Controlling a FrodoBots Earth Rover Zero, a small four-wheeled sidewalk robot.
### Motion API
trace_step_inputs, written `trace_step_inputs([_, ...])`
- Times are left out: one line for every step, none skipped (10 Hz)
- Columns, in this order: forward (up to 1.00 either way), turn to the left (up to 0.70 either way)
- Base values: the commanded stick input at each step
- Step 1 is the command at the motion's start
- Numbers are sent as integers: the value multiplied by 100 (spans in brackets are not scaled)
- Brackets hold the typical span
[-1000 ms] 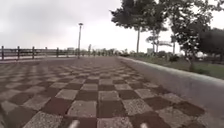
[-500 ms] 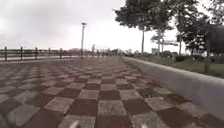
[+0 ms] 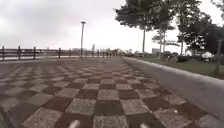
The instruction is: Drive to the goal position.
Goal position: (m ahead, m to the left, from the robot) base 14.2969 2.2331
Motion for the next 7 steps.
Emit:
trace_step_inputs([70,13])
trace_step_inputs([70,26])
trace_step_inputs([70,9])
trace_step_inputs([70,0])
trace_step_inputs([70,0])
trace_step_inputs([70,0])
trace_step_inputs([70,0])
